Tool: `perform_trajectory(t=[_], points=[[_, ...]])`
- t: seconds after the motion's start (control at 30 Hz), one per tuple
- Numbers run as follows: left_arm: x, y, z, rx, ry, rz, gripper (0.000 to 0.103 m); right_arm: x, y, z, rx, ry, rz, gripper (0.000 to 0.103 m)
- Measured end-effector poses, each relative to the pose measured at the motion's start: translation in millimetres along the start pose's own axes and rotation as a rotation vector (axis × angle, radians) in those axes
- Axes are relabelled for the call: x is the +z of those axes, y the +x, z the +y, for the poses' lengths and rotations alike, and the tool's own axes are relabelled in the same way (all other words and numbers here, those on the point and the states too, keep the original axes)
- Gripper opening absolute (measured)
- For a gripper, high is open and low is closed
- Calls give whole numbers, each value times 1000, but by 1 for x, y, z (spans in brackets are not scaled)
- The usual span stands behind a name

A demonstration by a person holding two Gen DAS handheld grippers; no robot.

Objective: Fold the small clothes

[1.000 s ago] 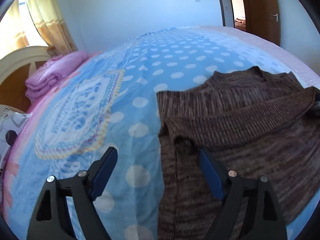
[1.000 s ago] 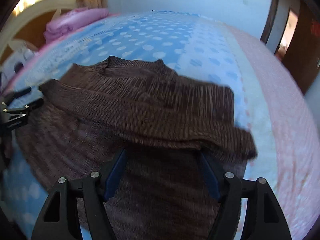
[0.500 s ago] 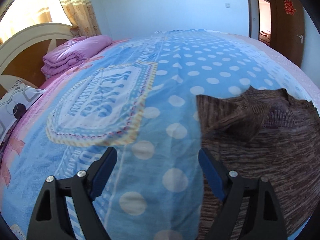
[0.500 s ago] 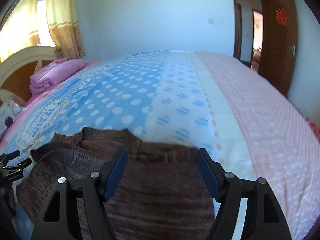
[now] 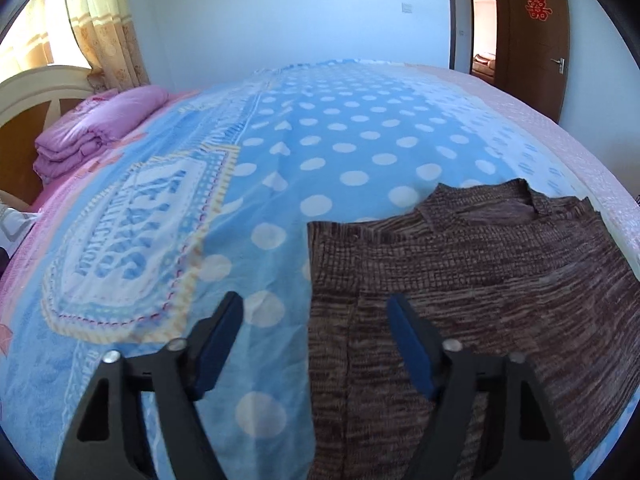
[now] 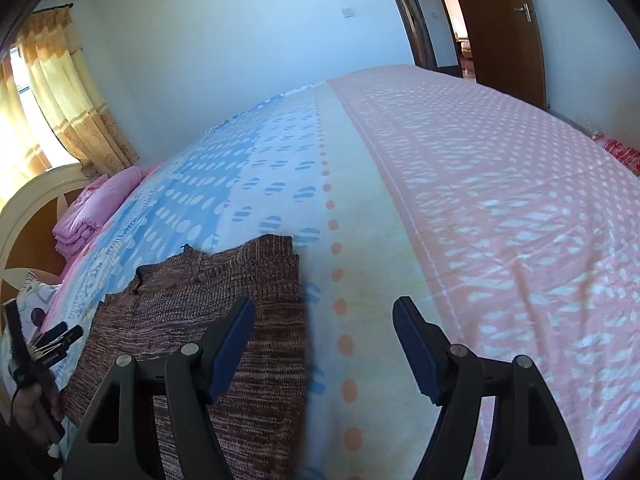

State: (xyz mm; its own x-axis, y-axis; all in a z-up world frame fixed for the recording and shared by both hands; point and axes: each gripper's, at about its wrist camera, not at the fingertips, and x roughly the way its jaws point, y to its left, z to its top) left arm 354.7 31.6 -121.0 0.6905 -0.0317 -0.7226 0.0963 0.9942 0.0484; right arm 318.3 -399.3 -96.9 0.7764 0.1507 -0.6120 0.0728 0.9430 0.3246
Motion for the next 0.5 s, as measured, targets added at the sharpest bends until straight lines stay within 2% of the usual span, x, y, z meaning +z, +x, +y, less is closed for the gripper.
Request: perform_trajectory(t=[0.07,0.1,0.13,0.2,0.3,0.43,0.5], points=[[1,10,-1,-6,4,33,66,1,4,1,14,-4,7,72],[0,14,0,25,4,44,66,1,6,3,21,-13,13,71],[-2,16,-1,41,5,48,66,2,9,5,31,-24,23,69],[-8,19,1,35,-1,54,67,3,18,16,55,-67,55,56],[-14,13,5,33,-17,50,67,2,35,32,75,-115,112,51],[-13,10,10,13,-2,50,67,5,53,46,13,-163,136,51],[-6,9,14,4,18,31,66,9,62,41,30,-122,153,51]])
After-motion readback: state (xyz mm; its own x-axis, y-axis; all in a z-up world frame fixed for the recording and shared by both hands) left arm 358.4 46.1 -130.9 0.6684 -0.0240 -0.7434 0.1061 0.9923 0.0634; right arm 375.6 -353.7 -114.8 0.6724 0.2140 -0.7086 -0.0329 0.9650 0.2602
